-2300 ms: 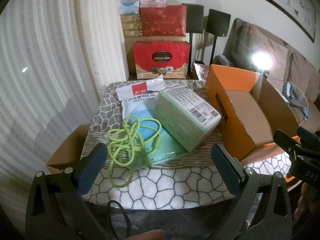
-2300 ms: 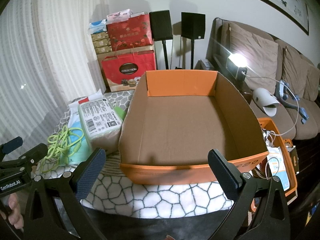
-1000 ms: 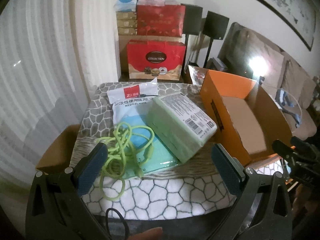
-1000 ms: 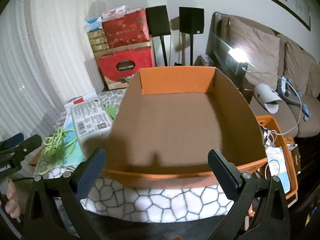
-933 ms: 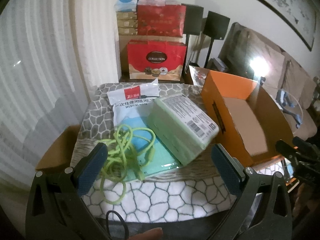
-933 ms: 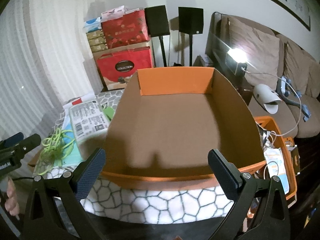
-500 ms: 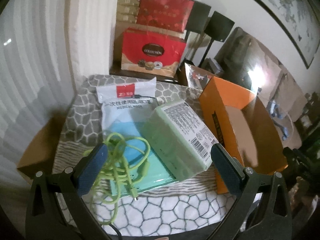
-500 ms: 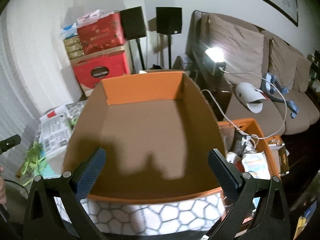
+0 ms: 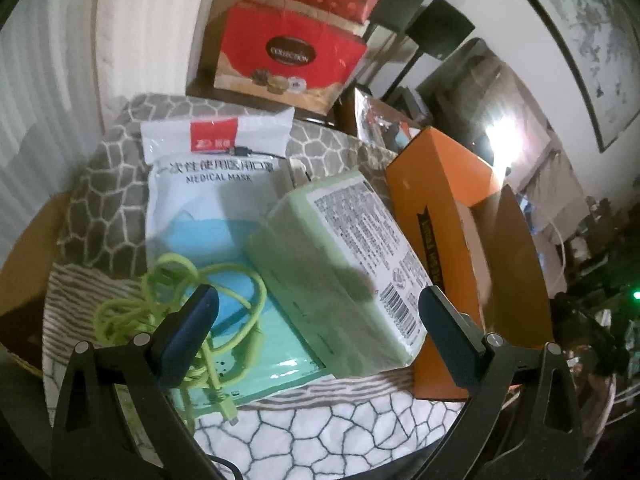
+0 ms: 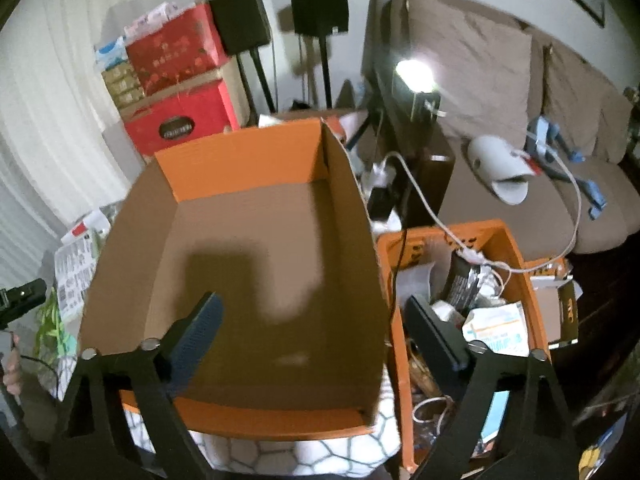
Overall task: Organize objects
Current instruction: 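Grasp the green wrapped package with the left gripper, then carry the green package into the cardboard box and open the left gripper, then move the left gripper to the lime-green cable and grasp it, then lift the lime-green cable with the left gripper and carry it over the box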
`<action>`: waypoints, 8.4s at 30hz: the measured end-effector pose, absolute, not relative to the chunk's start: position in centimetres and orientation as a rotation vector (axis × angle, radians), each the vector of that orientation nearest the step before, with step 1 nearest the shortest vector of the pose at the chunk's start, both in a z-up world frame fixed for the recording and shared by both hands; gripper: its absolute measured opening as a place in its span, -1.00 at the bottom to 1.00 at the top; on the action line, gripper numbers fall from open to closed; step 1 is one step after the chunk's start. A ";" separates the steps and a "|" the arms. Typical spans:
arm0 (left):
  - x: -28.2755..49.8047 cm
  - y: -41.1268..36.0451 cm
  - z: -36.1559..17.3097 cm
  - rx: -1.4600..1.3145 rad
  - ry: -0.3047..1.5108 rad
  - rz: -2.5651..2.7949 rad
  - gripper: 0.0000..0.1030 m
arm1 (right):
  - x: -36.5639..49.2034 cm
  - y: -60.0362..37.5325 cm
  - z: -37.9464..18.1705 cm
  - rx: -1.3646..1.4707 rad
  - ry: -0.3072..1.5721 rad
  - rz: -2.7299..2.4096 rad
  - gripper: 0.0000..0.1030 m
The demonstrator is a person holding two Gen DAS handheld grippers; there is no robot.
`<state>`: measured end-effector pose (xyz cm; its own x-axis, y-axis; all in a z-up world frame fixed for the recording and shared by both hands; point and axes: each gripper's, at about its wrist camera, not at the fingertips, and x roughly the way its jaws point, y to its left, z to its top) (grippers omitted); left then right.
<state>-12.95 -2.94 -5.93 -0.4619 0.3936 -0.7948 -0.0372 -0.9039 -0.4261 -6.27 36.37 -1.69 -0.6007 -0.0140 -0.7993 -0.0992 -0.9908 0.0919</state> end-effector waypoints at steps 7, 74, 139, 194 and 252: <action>-13.7 -2.5 -7.0 -1.489 -0.563 2.338 0.94 | -7.2 38.7 -3.2 -1.544 0.247 2.718 0.28; -19.0 1.2 -9.0 -1.484 -0.662 2.098 0.35 | -7.4 39.0 -5.0 -1.641 0.256 2.697 -0.53; -12.0 12.1 -0.2 -1.327 -0.176 2.352 0.76 | -7.2 39.4 -4.9 -1.640 0.300 2.703 -0.54; -12.0 -10.1 -11.6 -1.692 -0.320 2.468 -0.23 | -6.9 39.3 -4.5 -1.625 0.344 2.716 -0.51; -13.9 9.3 9.9 -1.098 -0.309 2.243 -0.73 | -6.9 39.5 -4.6 -1.620 0.356 2.719 -0.54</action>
<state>-13.94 9.33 9.91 -0.4659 0.6189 -0.6324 -0.4247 -0.7834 -0.4538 -6.94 39.48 -4.59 -0.4820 -0.1506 -0.8631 -0.0769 -0.9740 0.2129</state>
